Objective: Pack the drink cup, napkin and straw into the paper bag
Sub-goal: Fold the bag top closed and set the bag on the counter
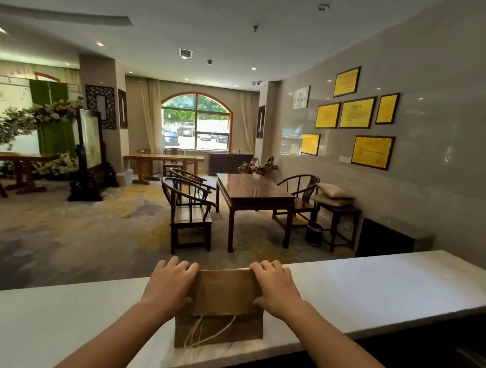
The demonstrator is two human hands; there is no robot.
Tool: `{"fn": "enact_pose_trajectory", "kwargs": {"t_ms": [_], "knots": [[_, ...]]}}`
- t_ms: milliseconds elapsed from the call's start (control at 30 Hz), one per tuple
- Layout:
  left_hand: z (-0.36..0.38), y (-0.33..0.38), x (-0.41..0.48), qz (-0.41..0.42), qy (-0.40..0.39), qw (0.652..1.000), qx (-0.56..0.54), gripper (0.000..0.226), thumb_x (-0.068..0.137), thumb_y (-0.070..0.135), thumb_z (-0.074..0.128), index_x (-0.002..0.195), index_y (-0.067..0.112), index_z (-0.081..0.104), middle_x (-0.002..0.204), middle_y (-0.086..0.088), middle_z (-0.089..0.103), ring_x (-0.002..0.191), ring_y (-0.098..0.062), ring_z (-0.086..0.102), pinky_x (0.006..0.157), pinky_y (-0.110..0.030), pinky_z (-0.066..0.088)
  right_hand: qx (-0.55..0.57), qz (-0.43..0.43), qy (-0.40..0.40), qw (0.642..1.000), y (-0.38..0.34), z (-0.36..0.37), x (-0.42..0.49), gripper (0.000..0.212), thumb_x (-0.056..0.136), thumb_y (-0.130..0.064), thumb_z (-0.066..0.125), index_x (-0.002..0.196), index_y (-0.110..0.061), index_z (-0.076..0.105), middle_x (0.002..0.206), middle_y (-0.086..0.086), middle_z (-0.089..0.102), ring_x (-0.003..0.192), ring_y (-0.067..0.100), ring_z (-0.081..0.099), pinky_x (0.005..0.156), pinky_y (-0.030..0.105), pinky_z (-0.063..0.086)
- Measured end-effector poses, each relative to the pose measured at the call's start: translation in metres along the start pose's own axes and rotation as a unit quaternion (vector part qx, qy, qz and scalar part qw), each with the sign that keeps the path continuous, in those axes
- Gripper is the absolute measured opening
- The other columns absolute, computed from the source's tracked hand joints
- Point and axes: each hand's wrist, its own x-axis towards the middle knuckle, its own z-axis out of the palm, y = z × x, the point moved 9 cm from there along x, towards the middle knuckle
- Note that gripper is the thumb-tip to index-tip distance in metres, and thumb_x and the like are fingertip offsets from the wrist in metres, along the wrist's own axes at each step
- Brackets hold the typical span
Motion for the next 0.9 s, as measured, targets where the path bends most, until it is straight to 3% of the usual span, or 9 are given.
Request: {"fn": "enact_pose_trajectory", "kwargs": {"t_ms": [100,267,400,500,567,700,900], "knots": [[0.001,0.007,0.013,0.004,-0.014,1.000,0.000,0.069,0.074,0.043,0.074,0.134,0.026,0.043,0.130,0.002,0.059,0.120,-0.023,0.053,0.100,-0.042,0.038,-0.057,-0.027,-0.009,0.998,-0.023,-0.003,0.005,0.073,0.078,-0.029,0.075,0.139,-0.027,0.035,0.142,0.005,0.046,0.132,0.030,0.036,0.111,0.055,0.022],[0.005,0.021,0.021,-0.013,-0.009,0.998,-0.063,0.071,0.074,0.044,0.075,0.134,0.027,0.041,0.127,0.003,0.060,0.119,-0.021,0.056,0.098,-0.040,0.043,-0.037,-0.053,-0.003,0.998,-0.059,0.003,0.006,0.079,0.078,-0.036,0.074,0.142,-0.029,0.029,0.142,0.008,0.043,0.133,0.033,0.034,0.110,0.057,0.018],[0.002,0.005,0.013,-0.033,-0.010,0.996,-0.086,0.056,0.069,0.048,0.077,0.115,0.030,0.050,0.113,0.006,0.062,0.108,-0.019,0.058,0.086,-0.035,0.045,-0.009,-0.020,0.024,0.999,-0.041,-0.005,0.006,0.072,0.072,-0.037,0.079,0.131,-0.030,0.039,0.131,0.004,0.050,0.124,0.028,0.043,0.106,0.052,0.028],[-0.003,-0.023,0.007,-0.075,-0.009,0.976,-0.204,0.031,0.068,0.029,0.083,0.077,0.029,0.053,0.090,0.006,0.062,0.083,-0.012,0.059,0.064,-0.024,0.042,0.036,0.026,0.027,0.999,-0.014,-0.013,0.006,0.052,0.072,-0.028,0.080,0.114,-0.028,0.051,0.116,0.000,0.056,0.109,0.023,0.053,0.096,0.043,0.045],[-0.003,-0.041,0.003,-0.115,-0.015,0.954,-0.278,0.032,0.069,0.014,0.084,0.068,0.030,0.057,0.082,0.005,0.063,0.074,-0.008,0.058,0.059,-0.019,0.043,0.119,0.059,0.036,0.991,0.003,-0.014,0.006,0.032,0.077,-0.018,0.078,0.099,-0.027,0.056,0.102,-0.003,0.058,0.094,0.017,0.058,0.081,0.031,0.054],[0.001,-0.060,-0.006,-0.155,-0.025,0.912,-0.379,0.018,0.075,-0.001,0.078,0.083,0.015,0.076,0.080,-0.005,0.073,0.070,-0.015,0.070,0.059,-0.024,0.057,0.266,0.141,0.071,0.951,0.032,-0.011,0.002,0.018,0.083,-0.007,0.072,0.082,-0.024,0.065,0.086,-0.003,0.063,0.075,0.009,0.059,0.062,0.014,0.048],[0.005,-0.059,-0.010,-0.155,-0.002,0.912,-0.379,0.015,0.081,0.004,0.075,0.085,0.019,0.076,0.079,0.000,0.073,0.074,-0.010,0.066,0.060,-0.017,0.048,0.298,0.163,0.066,0.938,0.039,0.000,0.005,0.015,0.087,-0.011,0.068,0.083,-0.025,0.068,0.086,-0.004,0.065,0.073,0.006,0.058,0.057,0.011,0.043]]}}
